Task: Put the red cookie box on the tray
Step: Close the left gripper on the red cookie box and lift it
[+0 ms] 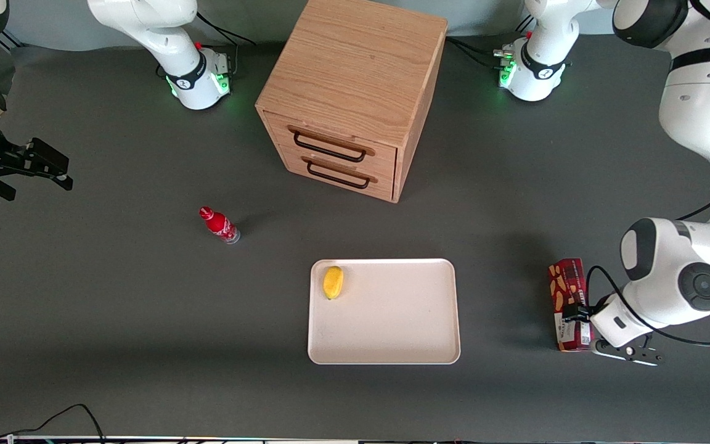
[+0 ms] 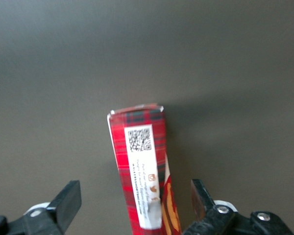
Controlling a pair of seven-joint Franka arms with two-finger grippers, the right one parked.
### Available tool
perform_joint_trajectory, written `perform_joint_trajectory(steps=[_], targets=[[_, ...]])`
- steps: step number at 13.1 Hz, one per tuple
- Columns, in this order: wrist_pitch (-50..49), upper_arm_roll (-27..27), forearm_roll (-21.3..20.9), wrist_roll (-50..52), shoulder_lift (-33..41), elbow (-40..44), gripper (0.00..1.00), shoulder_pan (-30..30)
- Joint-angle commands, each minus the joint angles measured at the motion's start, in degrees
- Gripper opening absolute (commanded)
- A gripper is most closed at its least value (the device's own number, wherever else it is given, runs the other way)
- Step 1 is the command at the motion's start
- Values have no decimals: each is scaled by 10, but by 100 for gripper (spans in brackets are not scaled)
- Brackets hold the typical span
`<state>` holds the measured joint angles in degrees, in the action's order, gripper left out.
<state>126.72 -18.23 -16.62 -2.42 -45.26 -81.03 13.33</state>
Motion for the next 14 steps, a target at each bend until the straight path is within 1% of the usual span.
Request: perform_joint_trajectory(steps=[1, 2, 3, 8, 10, 12, 14], targets=[[9, 7, -16, 26, 7, -22, 74, -1], [9, 6, -16, 43, 8, -25, 29, 2], [9, 6, -16, 49, 8, -27, 0, 1], [1, 6, -17, 58, 14, -22, 0, -4], [-21, 1, -15, 67, 35, -7, 0, -6], [-96, 0, -7, 68, 79, 19, 0, -20], [-197, -6, 18, 79, 121, 61, 0, -42]])
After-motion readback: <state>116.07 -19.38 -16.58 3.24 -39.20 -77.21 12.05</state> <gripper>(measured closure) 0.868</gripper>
